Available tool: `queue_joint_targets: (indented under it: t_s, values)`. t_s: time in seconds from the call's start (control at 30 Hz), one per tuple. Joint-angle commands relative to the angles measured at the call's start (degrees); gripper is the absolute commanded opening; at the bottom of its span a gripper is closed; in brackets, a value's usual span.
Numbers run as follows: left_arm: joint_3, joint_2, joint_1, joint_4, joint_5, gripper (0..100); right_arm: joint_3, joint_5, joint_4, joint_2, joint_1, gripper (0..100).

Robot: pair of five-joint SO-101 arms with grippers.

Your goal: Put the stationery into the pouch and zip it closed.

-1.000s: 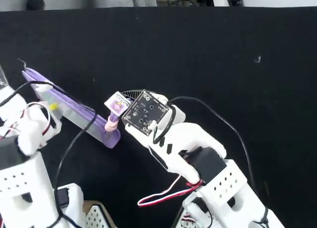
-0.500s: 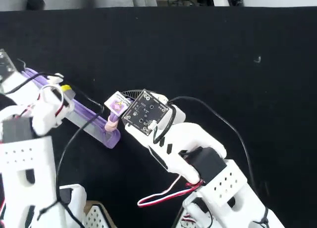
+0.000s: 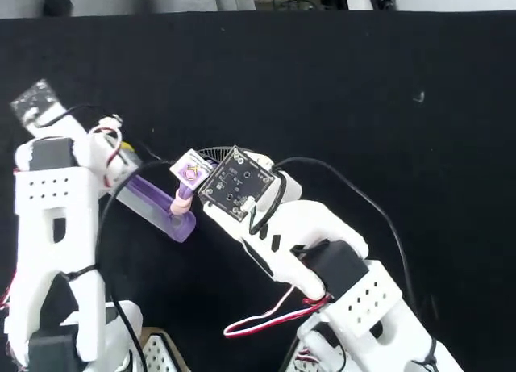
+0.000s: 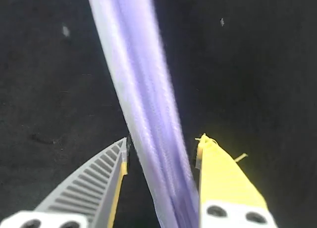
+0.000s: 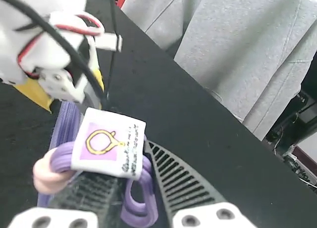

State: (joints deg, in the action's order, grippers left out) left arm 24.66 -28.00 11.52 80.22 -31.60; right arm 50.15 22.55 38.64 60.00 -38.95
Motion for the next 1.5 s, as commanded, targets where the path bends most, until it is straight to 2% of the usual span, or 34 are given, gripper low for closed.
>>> queue_joint_targets:
  t_s: [0.0,0.2,0.3,0.5,0.67,0.83,1.07,1.23,1.47]
  values:
    - [-2.5,1.2,-4.2,-0.8,-0.6,23,-0.2,-0.5,0.2,1.5,-0.7,1.1]
    - [1.1,2.1,-5.1,-2.7,-0.5,21,-0.1,-0.5,0.0,1.5,-0.7,1.1]
    - [1.7,2.1,-5.2,-2.8,0.2,14,-0.1,-0.5,0.0,1.5,-0.7,1.1]
    - [2.2,2.1,-5.8,-2.7,7.2,3,-0.1,-0.5,-0.1,1.5,-0.7,1.1]
    - [2.7,1.6,-5.4,-2.7,8.1,3,-0.1,-0.5,0.3,1.5,-0.7,1.1]
    - [-3.9,1.6,-1.0,-2.1,7.0,3,-0.2,-0.4,0.4,1.6,-0.4,1.1]
    - [-17.0,1.6,4.8,4.0,4.4,3,-0.4,0.0,0.7,1.6,-0.3,1.1]
    - [-20.4,1.6,6.4,5.1,4.3,3,-4.1,5.5,7.6,1.6,0.0,1.1]
    - [-20.7,1.6,7.9,4.7,3.7,3,-5.4,5.5,20.9,2.0,9.6,1.1]
